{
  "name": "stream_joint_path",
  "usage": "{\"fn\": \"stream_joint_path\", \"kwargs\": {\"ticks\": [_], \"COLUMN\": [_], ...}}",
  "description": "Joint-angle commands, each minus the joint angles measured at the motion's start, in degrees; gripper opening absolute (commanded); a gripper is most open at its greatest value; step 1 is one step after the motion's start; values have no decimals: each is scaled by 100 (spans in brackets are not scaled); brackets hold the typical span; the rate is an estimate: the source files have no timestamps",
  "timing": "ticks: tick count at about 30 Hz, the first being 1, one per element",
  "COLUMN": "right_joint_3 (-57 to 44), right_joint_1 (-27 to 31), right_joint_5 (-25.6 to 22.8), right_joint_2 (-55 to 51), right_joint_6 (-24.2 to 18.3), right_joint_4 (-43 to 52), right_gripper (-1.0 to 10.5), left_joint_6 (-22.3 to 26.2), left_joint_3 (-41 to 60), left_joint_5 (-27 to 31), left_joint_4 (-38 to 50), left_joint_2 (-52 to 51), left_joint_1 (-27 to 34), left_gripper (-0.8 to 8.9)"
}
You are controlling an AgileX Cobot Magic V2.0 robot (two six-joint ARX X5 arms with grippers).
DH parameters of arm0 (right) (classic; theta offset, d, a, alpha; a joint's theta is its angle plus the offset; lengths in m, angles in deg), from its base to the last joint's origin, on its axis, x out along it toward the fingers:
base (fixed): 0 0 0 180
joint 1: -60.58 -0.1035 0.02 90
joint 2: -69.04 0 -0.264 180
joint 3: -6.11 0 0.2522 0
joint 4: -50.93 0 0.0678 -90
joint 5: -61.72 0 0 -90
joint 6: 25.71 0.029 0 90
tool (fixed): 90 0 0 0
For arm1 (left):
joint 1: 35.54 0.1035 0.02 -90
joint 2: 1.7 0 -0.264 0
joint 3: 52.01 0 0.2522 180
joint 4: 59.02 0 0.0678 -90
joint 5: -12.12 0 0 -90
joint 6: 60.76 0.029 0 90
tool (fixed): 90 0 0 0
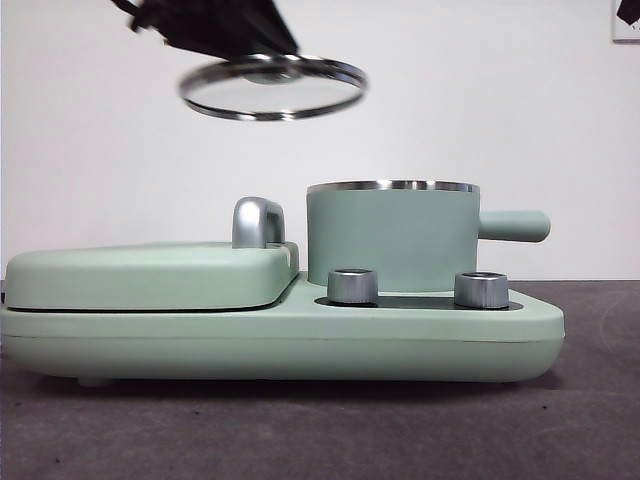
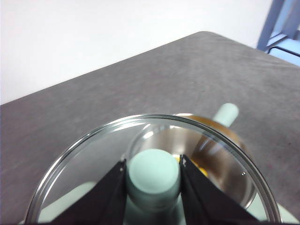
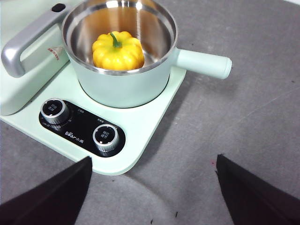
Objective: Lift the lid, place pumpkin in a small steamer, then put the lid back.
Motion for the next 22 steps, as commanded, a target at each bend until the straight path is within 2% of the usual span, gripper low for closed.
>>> {"fn": "stream_joint_path", "kwargs": {"ticks": [1, 6, 16, 22], "right_joint_3": [-48, -229, -234, -234], "right_joint_1": [-46, -46, -50, -50], "right_joint_5": [-28, -26, -17, -17], "right_joint_2": [-66, -138, -136, -136], "right_joint_6": [127, 293, 306, 306], "right_joint_4": [-37, -122, -686, -713], "right_gripper": [407, 407, 407, 407], "left_joint_6": [31, 13, 68, 175], "left_joint_3": [-92, -151, -850, -1032], "left_joint_5": [-9, -7, 17, 15], "left_joint_4": [599, 1342, 1626, 1657], "left_joint_2": [313, 837, 2026, 2424], "left_joint_1": [-195, -446, -629, -629], "left_gripper": [10, 10, 10, 10]}}
